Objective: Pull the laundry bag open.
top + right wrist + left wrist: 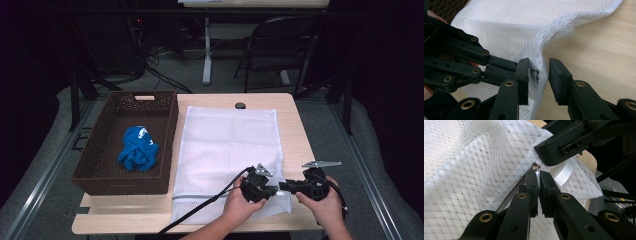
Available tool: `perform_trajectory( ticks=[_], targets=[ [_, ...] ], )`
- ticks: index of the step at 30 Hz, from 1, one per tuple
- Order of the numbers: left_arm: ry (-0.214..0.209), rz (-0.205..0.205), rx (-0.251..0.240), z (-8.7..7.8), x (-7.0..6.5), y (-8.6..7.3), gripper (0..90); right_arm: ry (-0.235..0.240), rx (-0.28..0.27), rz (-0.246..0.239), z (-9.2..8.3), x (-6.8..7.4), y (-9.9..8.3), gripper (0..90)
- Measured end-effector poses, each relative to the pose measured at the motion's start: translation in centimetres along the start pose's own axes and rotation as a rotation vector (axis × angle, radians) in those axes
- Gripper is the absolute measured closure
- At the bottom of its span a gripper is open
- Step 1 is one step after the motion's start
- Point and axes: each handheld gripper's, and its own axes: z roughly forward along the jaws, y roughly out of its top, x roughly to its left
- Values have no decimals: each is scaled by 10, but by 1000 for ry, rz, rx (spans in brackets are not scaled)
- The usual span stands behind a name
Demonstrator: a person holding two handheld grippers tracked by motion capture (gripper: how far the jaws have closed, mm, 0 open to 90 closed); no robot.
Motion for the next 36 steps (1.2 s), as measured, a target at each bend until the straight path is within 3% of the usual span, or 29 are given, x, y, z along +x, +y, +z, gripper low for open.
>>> perform_trajectory(
  ticks=[14, 36],
  targets=[
    [5, -8, 3, 1, 1, -1, 866, 27, 8, 0, 1, 0, -1, 831],
    [13, -59, 10, 0, 1, -4, 867, -1, 25, -23, 2, 4, -2, 858]
  ],
)
